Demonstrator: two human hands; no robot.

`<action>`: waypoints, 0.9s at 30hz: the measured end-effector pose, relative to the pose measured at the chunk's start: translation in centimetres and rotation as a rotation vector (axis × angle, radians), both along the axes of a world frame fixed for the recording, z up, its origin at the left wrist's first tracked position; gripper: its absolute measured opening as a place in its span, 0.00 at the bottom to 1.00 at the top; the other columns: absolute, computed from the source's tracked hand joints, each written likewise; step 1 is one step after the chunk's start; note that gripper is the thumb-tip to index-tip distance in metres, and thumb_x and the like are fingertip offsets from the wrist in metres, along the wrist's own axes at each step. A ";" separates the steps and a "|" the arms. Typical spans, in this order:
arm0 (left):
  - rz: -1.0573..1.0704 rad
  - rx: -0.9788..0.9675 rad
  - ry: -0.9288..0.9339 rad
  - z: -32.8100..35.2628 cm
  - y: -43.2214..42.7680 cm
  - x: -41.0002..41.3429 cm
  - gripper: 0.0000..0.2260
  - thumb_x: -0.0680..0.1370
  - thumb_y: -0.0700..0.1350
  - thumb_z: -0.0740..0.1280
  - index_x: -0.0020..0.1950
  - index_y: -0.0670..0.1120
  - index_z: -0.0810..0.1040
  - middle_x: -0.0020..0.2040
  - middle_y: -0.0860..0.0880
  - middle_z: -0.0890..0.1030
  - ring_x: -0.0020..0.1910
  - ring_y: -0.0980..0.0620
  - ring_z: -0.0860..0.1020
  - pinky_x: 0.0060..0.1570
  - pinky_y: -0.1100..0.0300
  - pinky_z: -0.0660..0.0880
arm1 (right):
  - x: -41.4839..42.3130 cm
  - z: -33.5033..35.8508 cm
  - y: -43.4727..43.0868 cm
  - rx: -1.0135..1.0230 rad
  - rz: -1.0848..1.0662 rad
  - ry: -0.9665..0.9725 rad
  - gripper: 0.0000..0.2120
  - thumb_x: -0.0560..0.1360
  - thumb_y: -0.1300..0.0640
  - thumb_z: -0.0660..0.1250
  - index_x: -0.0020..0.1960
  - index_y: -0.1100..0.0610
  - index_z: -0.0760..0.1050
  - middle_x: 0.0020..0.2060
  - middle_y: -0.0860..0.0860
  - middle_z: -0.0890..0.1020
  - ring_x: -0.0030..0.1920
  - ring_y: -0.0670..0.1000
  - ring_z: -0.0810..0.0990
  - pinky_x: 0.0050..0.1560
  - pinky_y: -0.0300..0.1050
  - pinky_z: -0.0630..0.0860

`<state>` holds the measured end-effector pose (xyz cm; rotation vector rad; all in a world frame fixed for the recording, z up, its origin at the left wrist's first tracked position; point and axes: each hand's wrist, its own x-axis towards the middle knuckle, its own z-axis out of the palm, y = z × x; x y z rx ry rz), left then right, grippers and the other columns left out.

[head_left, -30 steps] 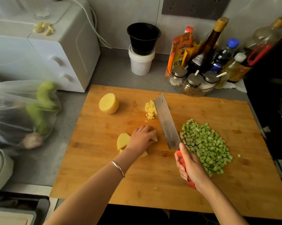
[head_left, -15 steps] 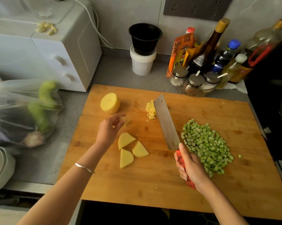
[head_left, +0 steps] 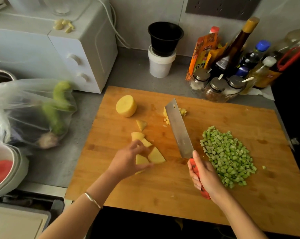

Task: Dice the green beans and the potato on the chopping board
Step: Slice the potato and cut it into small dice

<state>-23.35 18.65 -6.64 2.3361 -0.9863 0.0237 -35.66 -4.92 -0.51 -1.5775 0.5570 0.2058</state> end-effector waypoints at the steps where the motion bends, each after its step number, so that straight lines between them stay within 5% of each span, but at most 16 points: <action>1: -0.068 0.091 -0.049 -0.6 0.4 -0.7 0.20 0.69 0.66 0.66 0.54 0.53 0.77 0.51 0.56 0.74 0.40 0.56 0.77 0.31 0.64 0.71 | 0.0 0.0 0.0 0.004 -0.003 0.006 0.25 0.77 0.40 0.54 0.36 0.62 0.67 0.22 0.52 0.64 0.18 0.48 0.61 0.19 0.37 0.59; 7: 0.041 0.158 -0.132 -1.2 -0.2 -1.1 0.19 0.75 0.57 0.59 0.54 0.47 0.80 0.51 0.50 0.77 0.27 0.50 0.77 0.20 0.61 0.68 | 0.0 0.5 -0.2 0.014 -0.009 0.023 0.25 0.76 0.39 0.55 0.38 0.62 0.67 0.22 0.52 0.64 0.18 0.48 0.61 0.19 0.38 0.60; 11: 0.210 -0.140 0.248 1.2 -2.0 -0.1 0.12 0.81 0.49 0.60 0.55 0.44 0.79 0.45 0.48 0.81 0.35 0.53 0.79 0.35 0.65 0.72 | -0.1 0.8 -0.1 0.016 -0.012 0.013 0.25 0.75 0.39 0.55 0.38 0.62 0.67 0.22 0.52 0.64 0.18 0.48 0.61 0.19 0.38 0.60; 15: 0.439 -0.202 0.443 1.2 -2.5 1.1 0.09 0.81 0.45 0.61 0.57 0.44 0.77 0.43 0.47 0.81 0.37 0.51 0.79 0.36 0.61 0.73 | -0.1 1.0 -0.1 0.005 -0.010 0.018 0.25 0.76 0.39 0.55 0.37 0.62 0.68 0.22 0.52 0.65 0.19 0.48 0.62 0.20 0.38 0.60; 20: 0.468 -0.018 0.289 -0.2 -1.4 2.0 0.10 0.79 0.49 0.64 0.59 0.48 0.76 0.48 0.51 0.75 0.47 0.47 0.76 0.39 0.53 0.74 | -0.1 1.1 0.0 -0.006 -0.011 0.003 0.25 0.77 0.40 0.54 0.37 0.62 0.67 0.22 0.52 0.64 0.19 0.48 0.61 0.20 0.39 0.60; 24: 0.253 0.216 0.275 -0.1 -1.0 2.4 0.28 0.70 0.63 0.70 0.67 0.56 0.70 0.58 0.53 0.68 0.53 0.51 0.72 0.42 0.54 0.76 | -0.1 1.2 0.0 -0.010 -0.010 0.003 0.25 0.78 0.40 0.54 0.37 0.62 0.67 0.22 0.52 0.64 0.19 0.48 0.61 0.20 0.38 0.59; 27: 0.191 0.334 0.246 -0.1 -1.1 3.1 0.32 0.70 0.63 0.69 0.71 0.58 0.65 0.61 0.50 0.65 0.58 0.49 0.70 0.47 0.56 0.73 | -0.2 1.3 -0.1 -0.009 -0.012 0.000 0.25 0.77 0.40 0.54 0.38 0.62 0.67 0.22 0.52 0.64 0.18 0.48 0.61 0.19 0.39 0.59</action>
